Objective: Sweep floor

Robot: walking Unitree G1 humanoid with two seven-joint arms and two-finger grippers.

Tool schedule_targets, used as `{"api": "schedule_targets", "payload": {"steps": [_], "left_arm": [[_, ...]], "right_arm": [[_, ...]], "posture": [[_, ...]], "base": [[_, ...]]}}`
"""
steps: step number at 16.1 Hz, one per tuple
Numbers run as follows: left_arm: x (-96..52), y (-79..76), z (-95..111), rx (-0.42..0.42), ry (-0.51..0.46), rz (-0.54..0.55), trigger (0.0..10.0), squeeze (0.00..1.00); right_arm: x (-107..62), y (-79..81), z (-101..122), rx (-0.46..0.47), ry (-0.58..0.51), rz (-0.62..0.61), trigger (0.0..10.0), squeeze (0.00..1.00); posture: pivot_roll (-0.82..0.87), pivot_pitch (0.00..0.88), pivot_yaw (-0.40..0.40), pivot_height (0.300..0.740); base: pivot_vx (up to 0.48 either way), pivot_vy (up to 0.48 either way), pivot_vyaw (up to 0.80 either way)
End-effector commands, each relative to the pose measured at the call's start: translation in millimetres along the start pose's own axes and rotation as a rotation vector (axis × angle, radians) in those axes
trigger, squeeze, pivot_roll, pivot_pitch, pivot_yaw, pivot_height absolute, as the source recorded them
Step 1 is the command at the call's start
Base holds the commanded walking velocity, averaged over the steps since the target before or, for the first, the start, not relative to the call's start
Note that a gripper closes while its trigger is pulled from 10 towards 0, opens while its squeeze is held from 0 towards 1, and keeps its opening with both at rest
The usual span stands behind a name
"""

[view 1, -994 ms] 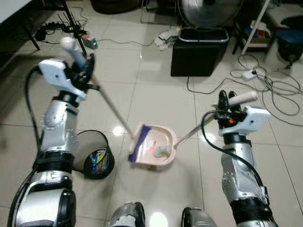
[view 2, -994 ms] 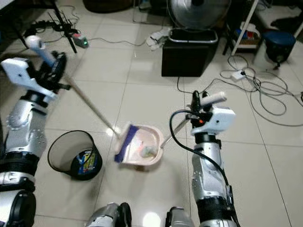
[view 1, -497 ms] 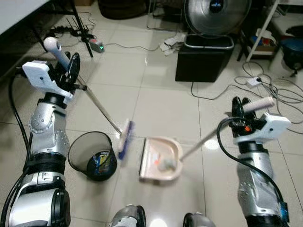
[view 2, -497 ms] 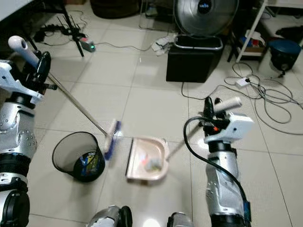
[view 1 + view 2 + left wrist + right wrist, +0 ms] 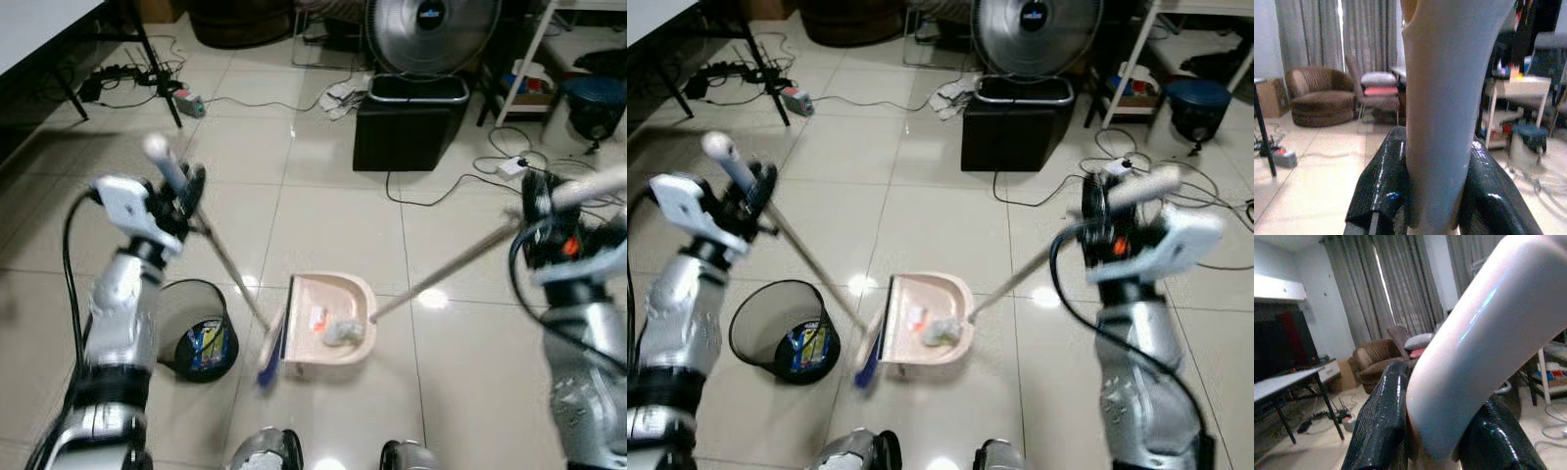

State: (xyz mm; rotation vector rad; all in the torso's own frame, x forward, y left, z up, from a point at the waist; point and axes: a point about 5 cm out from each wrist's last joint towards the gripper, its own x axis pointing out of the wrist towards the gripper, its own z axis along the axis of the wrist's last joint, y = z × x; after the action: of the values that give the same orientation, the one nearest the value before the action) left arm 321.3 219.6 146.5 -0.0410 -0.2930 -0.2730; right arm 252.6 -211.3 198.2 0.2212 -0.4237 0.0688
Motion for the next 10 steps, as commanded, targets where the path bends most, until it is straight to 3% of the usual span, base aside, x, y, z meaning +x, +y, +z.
{"api": "schedule_targets", "payload": {"steps": [1,4,7,10], "left_arm": [[-3.4,-2.4,0,0.034,0.038,-0.001,10.0,0.0],[-26.8,-11.4,-14,0.078,0.158,0.02,10.0,0.0],[-46.2,-15.9,-14,0.102,0.192,0.066,10.0,0.0],[-51.1,-18.6,-12,0.11,0.195,0.086,10.0,0.0]], "right_arm": [[10.6,7.2,22,0.007,-0.077,0.016,10.0,0.0],[34.2,22.5,39,0.04,-0.108,0.016,10.0,0.0],[54.7,35.0,55,0.097,-0.149,0.016,10.0,0.0],[62.9,37.7,57,0.115,-0.149,0.018,10.0,0.0]], "posture": [[-0.1,0.061,0.12,0.74],[-0.1,0.057,0.119,0.74],[-0.09,0.052,0.106,0.74],[-0.07,0.046,0.093,0.74]], "base": [[0.0,0.0,0.0],[0.0,0.0,0.15],[0.0,0.0,0.8],[0.0,0.0,0.8]]}}
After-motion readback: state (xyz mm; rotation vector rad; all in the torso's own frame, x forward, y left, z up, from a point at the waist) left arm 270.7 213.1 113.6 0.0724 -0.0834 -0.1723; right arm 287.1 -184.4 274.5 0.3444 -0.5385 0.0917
